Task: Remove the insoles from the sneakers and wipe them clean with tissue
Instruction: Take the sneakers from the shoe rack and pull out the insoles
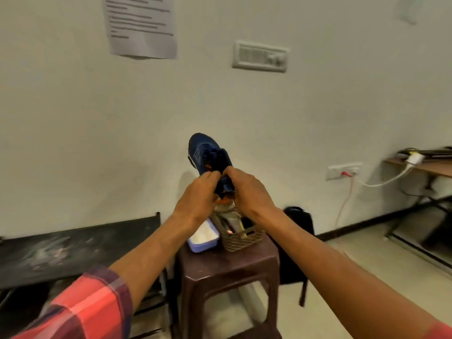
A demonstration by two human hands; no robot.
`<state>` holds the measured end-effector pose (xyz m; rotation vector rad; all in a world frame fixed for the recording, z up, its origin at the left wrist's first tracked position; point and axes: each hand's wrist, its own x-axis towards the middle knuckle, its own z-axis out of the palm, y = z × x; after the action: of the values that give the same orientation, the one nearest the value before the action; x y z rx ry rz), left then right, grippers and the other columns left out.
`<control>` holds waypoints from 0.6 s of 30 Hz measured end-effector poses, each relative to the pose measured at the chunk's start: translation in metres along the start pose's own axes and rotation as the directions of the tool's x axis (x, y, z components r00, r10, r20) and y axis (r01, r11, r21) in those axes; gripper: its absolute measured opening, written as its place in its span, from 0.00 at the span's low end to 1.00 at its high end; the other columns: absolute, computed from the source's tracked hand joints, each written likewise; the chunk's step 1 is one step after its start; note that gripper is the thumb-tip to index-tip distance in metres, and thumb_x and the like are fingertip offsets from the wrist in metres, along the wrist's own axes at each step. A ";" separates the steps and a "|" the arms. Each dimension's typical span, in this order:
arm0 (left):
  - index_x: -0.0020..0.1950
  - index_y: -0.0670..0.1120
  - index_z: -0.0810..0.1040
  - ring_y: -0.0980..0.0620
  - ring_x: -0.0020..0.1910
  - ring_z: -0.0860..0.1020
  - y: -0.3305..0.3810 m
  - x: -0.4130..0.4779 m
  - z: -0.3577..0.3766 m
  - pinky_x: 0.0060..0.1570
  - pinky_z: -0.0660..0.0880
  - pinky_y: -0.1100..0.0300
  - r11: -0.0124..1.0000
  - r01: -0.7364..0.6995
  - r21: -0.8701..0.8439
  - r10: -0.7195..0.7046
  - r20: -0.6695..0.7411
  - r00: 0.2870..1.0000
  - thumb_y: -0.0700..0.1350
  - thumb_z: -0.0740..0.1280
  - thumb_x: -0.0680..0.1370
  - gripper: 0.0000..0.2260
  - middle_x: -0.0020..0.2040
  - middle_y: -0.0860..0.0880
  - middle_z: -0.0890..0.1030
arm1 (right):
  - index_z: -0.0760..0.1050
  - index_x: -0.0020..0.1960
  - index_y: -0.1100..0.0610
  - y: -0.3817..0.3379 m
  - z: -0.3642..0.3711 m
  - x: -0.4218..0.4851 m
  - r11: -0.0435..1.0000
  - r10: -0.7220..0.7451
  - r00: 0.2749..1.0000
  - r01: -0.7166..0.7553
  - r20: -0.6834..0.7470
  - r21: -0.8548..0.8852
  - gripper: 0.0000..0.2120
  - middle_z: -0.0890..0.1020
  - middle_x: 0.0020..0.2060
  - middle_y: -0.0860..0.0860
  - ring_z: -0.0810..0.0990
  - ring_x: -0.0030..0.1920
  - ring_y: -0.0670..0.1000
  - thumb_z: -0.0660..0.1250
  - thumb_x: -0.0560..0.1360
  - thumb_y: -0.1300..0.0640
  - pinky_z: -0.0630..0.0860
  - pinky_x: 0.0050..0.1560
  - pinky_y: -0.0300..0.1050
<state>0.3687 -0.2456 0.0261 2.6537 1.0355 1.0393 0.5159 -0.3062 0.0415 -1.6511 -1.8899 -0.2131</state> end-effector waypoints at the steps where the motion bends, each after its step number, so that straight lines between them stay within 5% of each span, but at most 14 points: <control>1: 0.64 0.43 0.76 0.43 0.52 0.78 0.027 0.005 0.015 0.46 0.73 0.56 0.999 -0.029 -0.034 0.030 0.013 0.999 0.33 0.70 0.75 0.18 0.57 0.42 0.79 | 0.69 0.58 0.52 0.019 -0.018 -0.016 0.998 0.030 0.999 -0.031 -0.013 -0.052 0.16 0.80 0.53 0.52 0.80 0.48 0.57 0.69 0.73 0.58 0.78 0.44 0.56; 7: 0.60 0.43 0.75 0.44 0.51 0.78 0.158 0.016 0.108 0.46 0.75 0.52 0.970 -0.151 -0.193 0.176 0.119 0.977 0.36 0.70 0.75 0.15 0.53 0.44 0.78 | 0.67 0.54 0.51 0.119 -0.091 -0.117 0.953 0.217 0.974 -0.227 -0.072 -0.199 0.11 0.80 0.49 0.50 0.80 0.43 0.54 0.67 0.75 0.53 0.80 0.43 0.54; 14: 0.67 0.44 0.75 0.43 0.54 0.79 0.260 0.002 0.209 0.48 0.72 0.59 0.918 -0.234 -0.319 0.298 0.167 0.940 0.38 0.70 0.76 0.19 0.56 0.43 0.79 | 0.66 0.53 0.50 0.213 -0.130 -0.221 0.896 0.353 0.929 -0.369 -0.107 -0.249 0.11 0.79 0.49 0.50 0.79 0.42 0.53 0.66 0.75 0.54 0.79 0.43 0.52; 18: 0.72 0.44 0.73 0.42 0.57 0.78 0.292 -0.056 0.302 0.53 0.74 0.53 0.924 -0.172 -0.341 0.300 0.370 0.879 0.40 0.70 0.77 0.23 0.59 0.42 0.80 | 0.66 0.52 0.49 0.265 -0.096 -0.320 0.832 0.516 0.856 -0.500 0.006 -0.241 0.10 0.79 0.47 0.51 0.79 0.42 0.54 0.65 0.74 0.51 0.78 0.41 0.53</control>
<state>0.6934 -0.4616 -0.1387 2.6163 0.4320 0.5553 0.8081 -0.5680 -0.1247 -2.2860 -1.4375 -0.1564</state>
